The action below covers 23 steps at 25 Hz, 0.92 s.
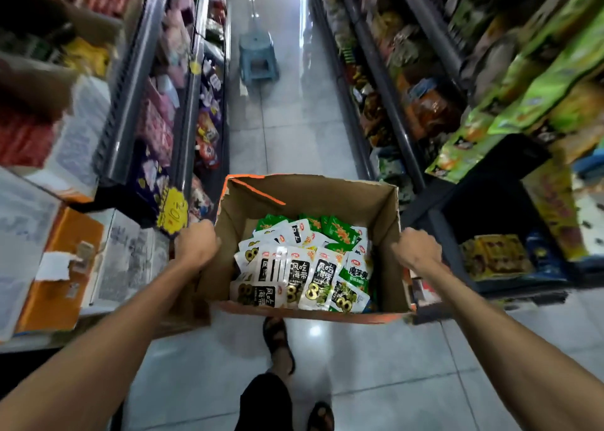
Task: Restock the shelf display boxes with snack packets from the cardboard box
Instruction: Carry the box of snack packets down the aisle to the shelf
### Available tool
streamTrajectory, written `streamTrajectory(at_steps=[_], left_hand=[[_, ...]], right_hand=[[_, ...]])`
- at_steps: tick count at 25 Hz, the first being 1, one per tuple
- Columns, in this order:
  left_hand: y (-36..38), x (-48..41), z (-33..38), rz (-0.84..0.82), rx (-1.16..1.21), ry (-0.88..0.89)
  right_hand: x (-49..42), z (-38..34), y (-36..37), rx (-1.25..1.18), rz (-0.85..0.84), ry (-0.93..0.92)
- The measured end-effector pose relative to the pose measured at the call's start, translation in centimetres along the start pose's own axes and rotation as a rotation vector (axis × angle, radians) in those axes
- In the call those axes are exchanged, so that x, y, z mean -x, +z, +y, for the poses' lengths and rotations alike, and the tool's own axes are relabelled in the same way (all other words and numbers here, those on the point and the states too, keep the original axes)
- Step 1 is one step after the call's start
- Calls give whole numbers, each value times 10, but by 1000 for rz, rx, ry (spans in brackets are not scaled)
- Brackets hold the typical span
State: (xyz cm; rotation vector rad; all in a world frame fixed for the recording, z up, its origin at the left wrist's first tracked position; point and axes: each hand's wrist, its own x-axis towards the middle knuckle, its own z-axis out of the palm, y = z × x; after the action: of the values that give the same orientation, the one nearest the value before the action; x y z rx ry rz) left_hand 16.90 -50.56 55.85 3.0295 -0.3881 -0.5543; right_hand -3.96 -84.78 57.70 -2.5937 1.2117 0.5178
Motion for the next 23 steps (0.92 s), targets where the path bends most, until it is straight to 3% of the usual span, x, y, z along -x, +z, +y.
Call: streamTrajectory(at_steps=[12, 23], left_hand=[[-168, -291, 113, 30, 3, 84], [-302, -649, 196, 70, -76, 54]], right_hand=[[-239, -115, -146, -138, 30, 149], [-567, -266, -266, -207, -39, 62]])
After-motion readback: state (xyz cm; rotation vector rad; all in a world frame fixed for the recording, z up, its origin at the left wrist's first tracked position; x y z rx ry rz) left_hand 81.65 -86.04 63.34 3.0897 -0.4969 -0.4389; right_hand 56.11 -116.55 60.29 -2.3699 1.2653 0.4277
